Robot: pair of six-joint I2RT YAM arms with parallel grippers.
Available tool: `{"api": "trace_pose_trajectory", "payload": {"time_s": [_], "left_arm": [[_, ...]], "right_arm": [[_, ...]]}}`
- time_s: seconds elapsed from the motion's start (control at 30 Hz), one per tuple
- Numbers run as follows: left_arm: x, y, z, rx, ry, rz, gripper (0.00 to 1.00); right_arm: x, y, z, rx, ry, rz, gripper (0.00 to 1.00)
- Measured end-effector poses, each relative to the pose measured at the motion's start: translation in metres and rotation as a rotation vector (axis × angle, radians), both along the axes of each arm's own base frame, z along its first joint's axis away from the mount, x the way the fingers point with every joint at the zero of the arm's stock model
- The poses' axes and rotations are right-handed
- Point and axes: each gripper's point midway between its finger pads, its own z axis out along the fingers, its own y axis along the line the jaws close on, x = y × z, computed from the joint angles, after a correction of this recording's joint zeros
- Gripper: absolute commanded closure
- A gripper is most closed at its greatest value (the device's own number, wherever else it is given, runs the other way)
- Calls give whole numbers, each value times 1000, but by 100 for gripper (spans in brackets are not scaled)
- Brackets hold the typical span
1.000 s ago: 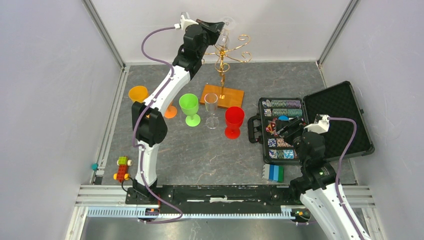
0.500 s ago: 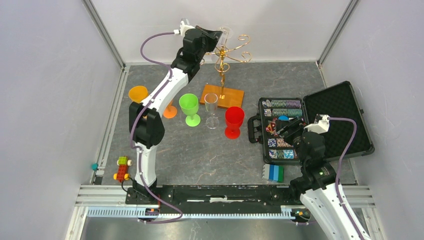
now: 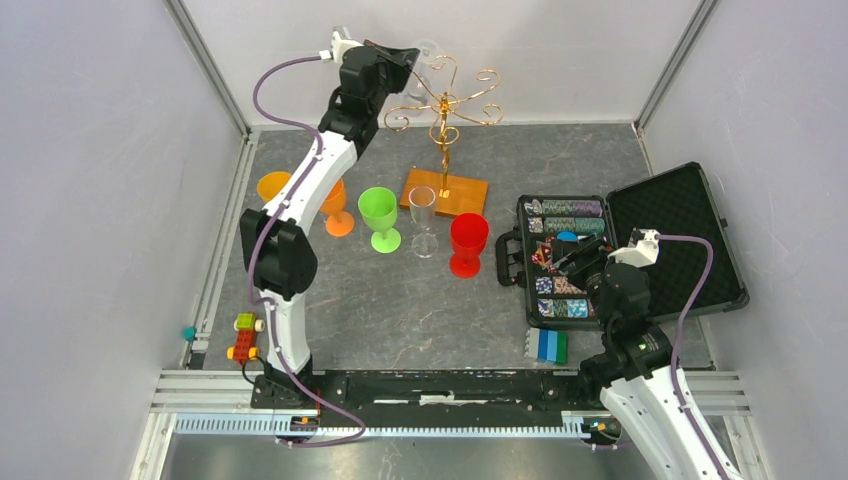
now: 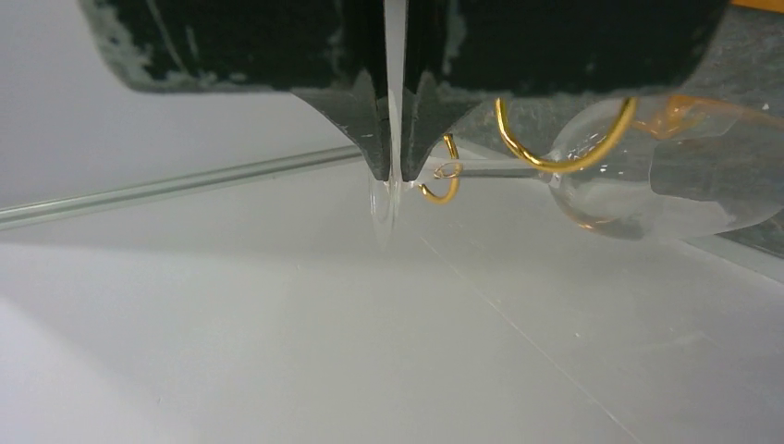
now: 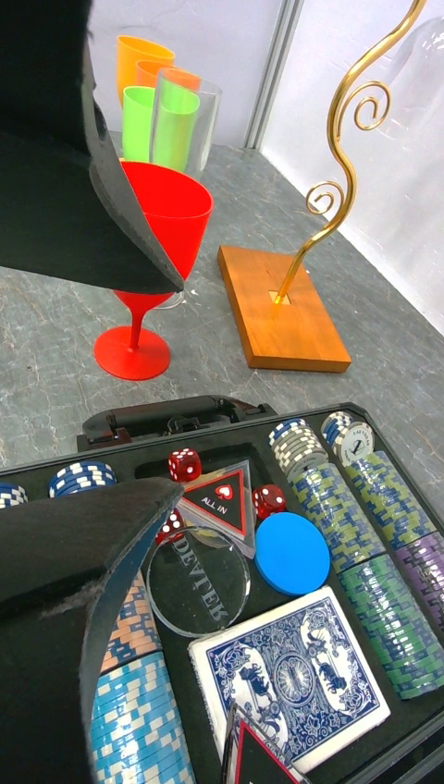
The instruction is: Take the wine glass off the wine glass rack
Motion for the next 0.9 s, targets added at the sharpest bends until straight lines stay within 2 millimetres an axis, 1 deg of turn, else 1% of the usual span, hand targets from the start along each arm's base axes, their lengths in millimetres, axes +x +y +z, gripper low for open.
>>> {"api": "trace_pose_trajectory", "payload": {"time_s": [0.1, 0.23, 0.3, 0.47, 0.57, 0.63, 0.73, 0.8, 0.9], "left_arm": [[6, 13, 5, -4, -10, 18, 98], [11, 31, 19, -16, -41, 41, 98], [14, 40, 24, -20, -55, 49, 98], [20, 58, 24, -18, -59, 57, 98], [21, 72, 19, -12, -46, 61, 98], [19, 83, 15, -7, -33, 60, 98], [7, 104, 15, -2, -18, 61, 98], [-6, 121, 20, -1, -14, 66, 98], [-31, 141, 33, -1, -23, 74, 98]], "right_arm": [[0, 0, 0, 0, 0, 0, 23], [0, 0, 0, 0, 0, 0, 22], [0, 0, 0, 0, 0, 0, 21], [0, 1, -1, -3, 3, 5, 12], [1, 2, -1, -9, 2, 15, 8], [1, 5, 2, -12, -10, 33, 6], [3, 11, 10, -17, -47, 74, 4], [4, 17, 16, -23, -80, 110, 3], [6, 28, 26, -28, -126, 173, 3]]}}
